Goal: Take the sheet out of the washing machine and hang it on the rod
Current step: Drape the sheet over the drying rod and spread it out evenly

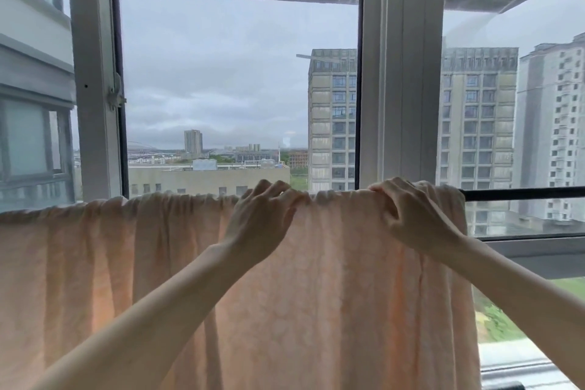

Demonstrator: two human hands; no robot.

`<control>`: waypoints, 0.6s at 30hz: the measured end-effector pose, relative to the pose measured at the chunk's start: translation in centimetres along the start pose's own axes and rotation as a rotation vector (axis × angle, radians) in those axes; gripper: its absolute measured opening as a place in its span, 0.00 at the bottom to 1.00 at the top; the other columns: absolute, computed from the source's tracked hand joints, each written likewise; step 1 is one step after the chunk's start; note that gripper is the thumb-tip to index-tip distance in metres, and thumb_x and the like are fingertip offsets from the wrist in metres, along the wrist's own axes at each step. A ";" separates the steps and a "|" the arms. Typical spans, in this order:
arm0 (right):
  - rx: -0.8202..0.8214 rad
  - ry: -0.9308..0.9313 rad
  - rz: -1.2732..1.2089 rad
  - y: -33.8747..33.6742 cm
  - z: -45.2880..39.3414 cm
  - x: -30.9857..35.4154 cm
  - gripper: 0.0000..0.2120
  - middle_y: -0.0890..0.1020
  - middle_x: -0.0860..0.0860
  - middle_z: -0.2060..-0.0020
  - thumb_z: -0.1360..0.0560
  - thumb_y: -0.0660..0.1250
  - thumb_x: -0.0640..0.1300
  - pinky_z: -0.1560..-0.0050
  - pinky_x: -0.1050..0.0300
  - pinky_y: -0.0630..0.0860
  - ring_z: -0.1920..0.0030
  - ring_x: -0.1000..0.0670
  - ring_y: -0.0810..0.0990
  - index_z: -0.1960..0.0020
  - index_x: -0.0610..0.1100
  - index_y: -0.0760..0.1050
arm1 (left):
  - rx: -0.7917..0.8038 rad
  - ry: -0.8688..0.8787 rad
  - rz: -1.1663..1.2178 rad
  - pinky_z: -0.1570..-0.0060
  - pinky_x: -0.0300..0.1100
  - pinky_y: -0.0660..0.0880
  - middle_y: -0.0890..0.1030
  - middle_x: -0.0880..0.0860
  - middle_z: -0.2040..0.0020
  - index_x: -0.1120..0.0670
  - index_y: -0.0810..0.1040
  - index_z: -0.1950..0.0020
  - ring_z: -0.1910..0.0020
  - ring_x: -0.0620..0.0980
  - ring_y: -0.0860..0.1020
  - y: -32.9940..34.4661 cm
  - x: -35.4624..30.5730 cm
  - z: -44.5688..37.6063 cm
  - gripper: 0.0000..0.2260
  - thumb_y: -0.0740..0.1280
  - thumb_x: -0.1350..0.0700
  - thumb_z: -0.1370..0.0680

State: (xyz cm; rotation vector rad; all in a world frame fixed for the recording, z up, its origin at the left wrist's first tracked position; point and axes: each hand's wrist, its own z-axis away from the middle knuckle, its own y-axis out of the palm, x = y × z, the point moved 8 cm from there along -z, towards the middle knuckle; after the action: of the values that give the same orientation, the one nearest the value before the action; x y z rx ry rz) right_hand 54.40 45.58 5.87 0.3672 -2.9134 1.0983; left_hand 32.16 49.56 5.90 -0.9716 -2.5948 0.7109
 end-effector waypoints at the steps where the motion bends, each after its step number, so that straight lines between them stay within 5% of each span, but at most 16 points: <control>1: -0.019 -0.007 0.008 -0.1 0.0 -0.5 0.15 0.79 0.52 0.45 0.26 0.66 0.40 0.43 0.69 0.54 0.44 0.51 0.75 0.39 0.46 0.75 | 0.003 -0.024 -0.024 0.51 0.44 0.71 0.80 0.44 0.43 0.46 0.78 0.39 0.44 0.48 0.75 0.2 0.3 -0.1 0.11 0.63 0.50 0.20; 6: -0.087 -0.045 0.069 -0.7 -0.2 -2.3 0.08 0.80 0.55 0.52 0.24 0.65 0.51 0.36 0.46 0.67 0.49 0.51 0.77 0.47 0.49 0.77 | 0.015 -0.171 -0.029 0.56 0.44 0.71 0.81 0.44 0.49 0.47 0.80 0.47 0.47 0.49 0.76 0.6 1.7 -0.9 0.08 0.66 0.47 0.22; 10: -0.140 -0.020 -0.067 -1.9 -0.2 -4.0 0.09 0.82 0.56 0.54 0.23 0.62 0.53 0.47 0.52 0.68 0.54 0.51 0.79 0.49 0.55 0.79 | -0.011 -0.218 0.035 0.57 0.47 0.74 0.78 0.40 0.57 0.45 0.79 0.54 0.52 0.45 0.75 0.3 1.6 -1.0 0.06 0.67 0.44 0.24; 14: -0.089 0.020 -0.034 -2.2 -1.3 -4.6 0.08 0.77 0.55 0.58 0.19 0.59 0.50 0.51 0.56 0.63 0.63 0.55 0.70 0.50 0.53 0.77 | -0.035 -0.240 0.024 0.61 0.42 0.66 0.76 0.41 0.58 0.49 0.78 0.58 0.54 0.46 0.74 -0.1 0.3 -2.0 0.05 0.68 0.51 0.23; 18: -0.126 0.114 -0.058 -2.3 -3.4 -7.7 0.07 0.80 0.52 0.62 0.20 0.58 0.50 0.55 0.48 0.78 0.63 0.47 0.79 0.54 0.52 0.74 | -0.115 -0.364 -0.031 0.60 0.43 0.68 0.79 0.47 0.58 0.49 0.75 0.59 0.58 0.51 0.77 -1.1 2.1 -2.5 0.06 0.68 0.55 0.23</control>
State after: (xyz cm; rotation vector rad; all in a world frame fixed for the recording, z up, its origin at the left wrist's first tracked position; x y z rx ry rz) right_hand 62.10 47.78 9.24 0.3708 -2.8342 0.8916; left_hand 31.05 51.05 8.75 -0.9025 -2.9871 0.8027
